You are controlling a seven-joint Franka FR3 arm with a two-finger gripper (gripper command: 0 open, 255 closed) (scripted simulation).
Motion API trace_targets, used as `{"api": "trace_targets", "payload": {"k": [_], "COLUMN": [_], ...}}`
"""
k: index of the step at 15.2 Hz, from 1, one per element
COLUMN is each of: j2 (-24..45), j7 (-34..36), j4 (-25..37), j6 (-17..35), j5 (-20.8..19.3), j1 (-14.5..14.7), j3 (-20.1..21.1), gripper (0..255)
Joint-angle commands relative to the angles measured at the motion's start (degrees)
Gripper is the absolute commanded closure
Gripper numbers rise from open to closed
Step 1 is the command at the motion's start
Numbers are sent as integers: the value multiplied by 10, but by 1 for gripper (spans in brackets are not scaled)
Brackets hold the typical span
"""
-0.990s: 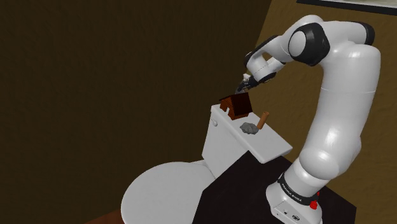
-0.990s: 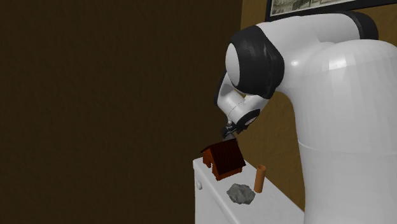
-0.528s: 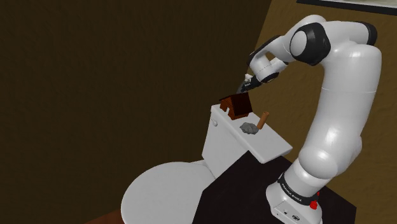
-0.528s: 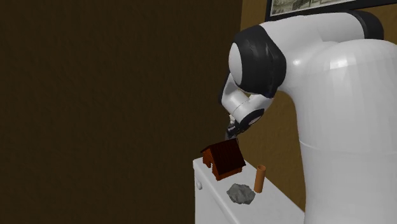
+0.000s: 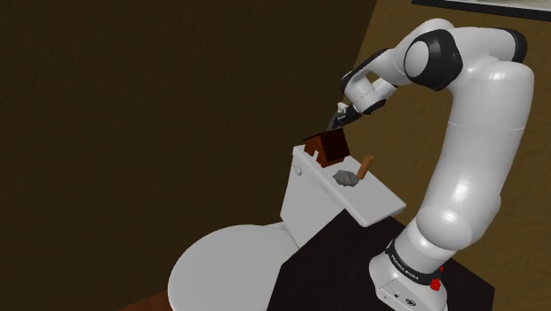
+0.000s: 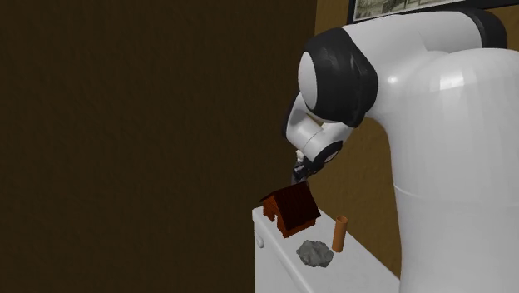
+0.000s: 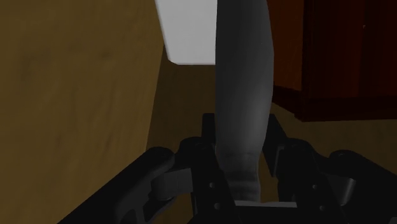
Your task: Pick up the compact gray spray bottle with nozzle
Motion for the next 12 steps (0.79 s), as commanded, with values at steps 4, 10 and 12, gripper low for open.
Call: {"api": "trace_targets", "payload": {"k": [4, 10, 12], "j2": [-29, -63, -64], "j7": [51, 109, 110], "j4": [-2, -1, -1], "j6": [-12, -30, -31], "j5": [-58, -125, -127], "j1": [17, 39, 40], "j3": [-29, -57, -58], "gripper": [255, 255, 255]}}
